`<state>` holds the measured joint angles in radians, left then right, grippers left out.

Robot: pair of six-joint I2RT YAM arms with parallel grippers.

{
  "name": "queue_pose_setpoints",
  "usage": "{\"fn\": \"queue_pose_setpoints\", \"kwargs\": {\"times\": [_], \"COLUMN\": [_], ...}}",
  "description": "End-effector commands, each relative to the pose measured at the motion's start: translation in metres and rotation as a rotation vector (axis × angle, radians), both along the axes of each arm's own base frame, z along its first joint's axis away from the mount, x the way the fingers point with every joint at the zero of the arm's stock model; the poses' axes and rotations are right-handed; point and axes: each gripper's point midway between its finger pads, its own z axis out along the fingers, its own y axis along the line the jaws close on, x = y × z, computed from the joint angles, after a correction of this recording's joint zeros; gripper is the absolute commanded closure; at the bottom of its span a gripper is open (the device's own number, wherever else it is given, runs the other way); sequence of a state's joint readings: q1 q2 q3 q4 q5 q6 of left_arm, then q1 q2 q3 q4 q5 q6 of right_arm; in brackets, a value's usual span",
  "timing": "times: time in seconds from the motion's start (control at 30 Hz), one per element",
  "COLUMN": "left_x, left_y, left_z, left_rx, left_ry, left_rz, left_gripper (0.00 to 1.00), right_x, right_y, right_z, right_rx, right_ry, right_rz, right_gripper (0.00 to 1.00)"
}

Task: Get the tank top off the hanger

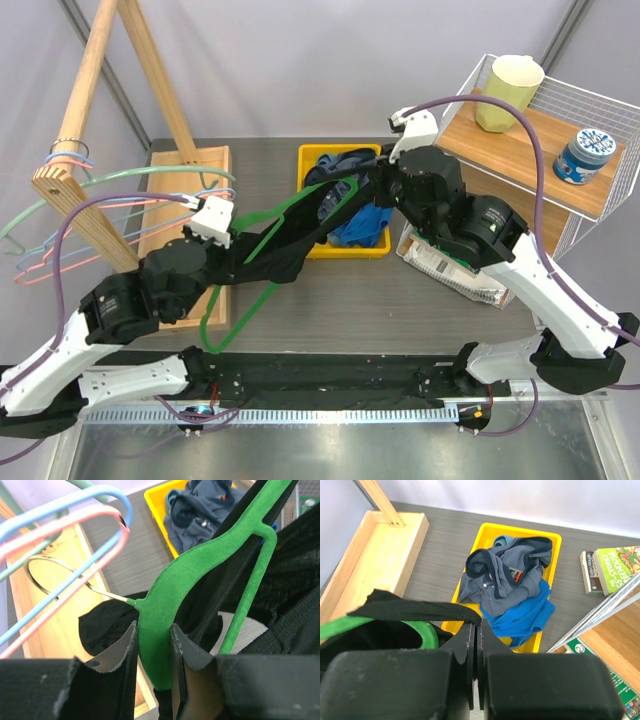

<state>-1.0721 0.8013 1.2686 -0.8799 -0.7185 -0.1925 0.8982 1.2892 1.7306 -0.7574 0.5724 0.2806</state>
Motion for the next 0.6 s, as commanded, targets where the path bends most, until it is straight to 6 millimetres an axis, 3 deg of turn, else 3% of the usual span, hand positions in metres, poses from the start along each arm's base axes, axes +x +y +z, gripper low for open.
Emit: {"fn": "queue_pose_setpoints", "kwargs": {"times": [0.0, 0.17, 0.3, 0.43, 0.47, 0.57], "left_x": [0.0, 0.0, 0.002, 0.001, 0.001, 0.002], "left_y": [0.003, -0.006, -0.012, -0.027, -0.028, -0.03], "left_z": [0.025, 0.037, 0.043, 0.037, 0.034, 0.027], "left_rx": [-0.089, -0.136, -0.127, -0.068, -0.047, -0.013], "left_ry": [-0.078, -0.099, -0.105, -0.085, -0.081, -0.066], "left_rz": [-0.007, -0.043, -0.053, -0.128, -0.143, -0.147], "left_gripper": [1.0, 1.0, 1.0, 1.0, 1.0, 1.0], "right_x": [-0.005, -0.036, -0.054, -0.054, -0.054, -0.043], "right_y": [-0.016, 0.022, 0.02, 0.002, 0.0, -0.011], "right_z": [-0.002, -0.044, -0.053, -0.027, -0.011, 0.01], "right_rx": [0.013, 0.049, 0.09, 0.101, 0.12, 0.127], "right_ry": [0.001, 0.107, 0.13, 0.05, 0.016, -0.03], "right_rz": [-0.022, 0.249, 0.306, 0.261, 0.258, 0.173], "right_gripper": [0.99, 0.98, 0.98, 0.98, 0.98, 0.97]}}
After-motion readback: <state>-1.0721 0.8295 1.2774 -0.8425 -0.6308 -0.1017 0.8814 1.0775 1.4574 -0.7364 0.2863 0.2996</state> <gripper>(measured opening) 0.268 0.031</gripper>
